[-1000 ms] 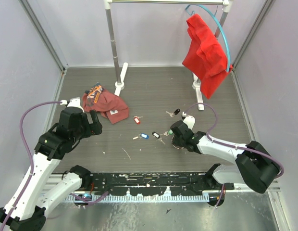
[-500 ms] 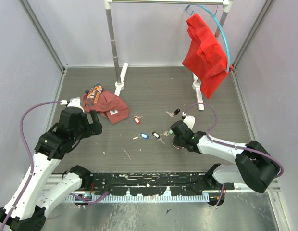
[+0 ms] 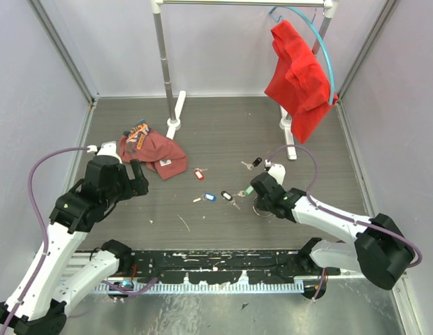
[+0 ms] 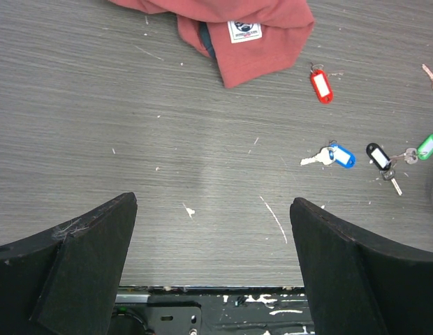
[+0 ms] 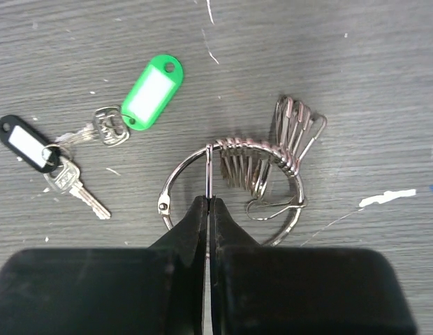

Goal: Put the keys on the keyring

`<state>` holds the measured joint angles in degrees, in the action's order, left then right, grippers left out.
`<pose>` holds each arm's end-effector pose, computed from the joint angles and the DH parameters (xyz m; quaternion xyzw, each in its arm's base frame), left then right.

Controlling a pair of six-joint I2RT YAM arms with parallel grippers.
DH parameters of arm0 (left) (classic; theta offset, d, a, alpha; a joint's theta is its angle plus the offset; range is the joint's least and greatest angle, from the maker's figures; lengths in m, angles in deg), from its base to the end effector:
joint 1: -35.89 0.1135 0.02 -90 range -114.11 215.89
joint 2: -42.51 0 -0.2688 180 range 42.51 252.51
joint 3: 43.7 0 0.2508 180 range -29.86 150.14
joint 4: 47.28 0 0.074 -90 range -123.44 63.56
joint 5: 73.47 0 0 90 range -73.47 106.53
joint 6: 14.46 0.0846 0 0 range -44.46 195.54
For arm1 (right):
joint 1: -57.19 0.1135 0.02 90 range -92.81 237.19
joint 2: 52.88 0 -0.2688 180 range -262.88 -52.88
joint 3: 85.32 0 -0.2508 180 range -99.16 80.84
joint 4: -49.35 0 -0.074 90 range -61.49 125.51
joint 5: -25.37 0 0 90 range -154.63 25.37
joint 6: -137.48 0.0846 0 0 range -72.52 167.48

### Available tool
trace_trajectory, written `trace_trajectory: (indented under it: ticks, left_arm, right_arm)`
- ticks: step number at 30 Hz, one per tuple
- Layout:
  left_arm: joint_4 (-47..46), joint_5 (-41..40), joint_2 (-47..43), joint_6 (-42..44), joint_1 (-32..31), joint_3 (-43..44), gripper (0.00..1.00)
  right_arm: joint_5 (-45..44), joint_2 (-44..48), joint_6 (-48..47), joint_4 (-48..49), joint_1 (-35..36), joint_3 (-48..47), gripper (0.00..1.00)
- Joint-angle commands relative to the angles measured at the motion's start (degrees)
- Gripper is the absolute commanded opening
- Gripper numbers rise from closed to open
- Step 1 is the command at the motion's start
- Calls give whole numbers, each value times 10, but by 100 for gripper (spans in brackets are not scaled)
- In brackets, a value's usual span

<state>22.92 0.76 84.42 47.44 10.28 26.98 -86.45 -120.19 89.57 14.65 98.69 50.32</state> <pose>0.1509 -0.0468 0.3109 -0.0760 0.9015 -0.0725 0.4199 0.1923 0.1281 0.1348 0.0576 0.9428 0.0468 0.3251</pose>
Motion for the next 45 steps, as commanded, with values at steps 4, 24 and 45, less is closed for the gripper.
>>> trace_trajectory:
  ticks: [4, 24, 45]
  left_arm:
    - [-28, 50, -9, 24, -1, 4, 98]
    - [-215, 73, 21, 79, -180, 14, 94]
    - [-578, -39, 31, 402, -540, -96, 92]
  right_arm:
    - [18, 28, -125, -115, -1, -102, 1]
    - [370, 82, -313, -316, -1, -367, 1]
    - [564, 89, -393, -358, -1, -446, 1]
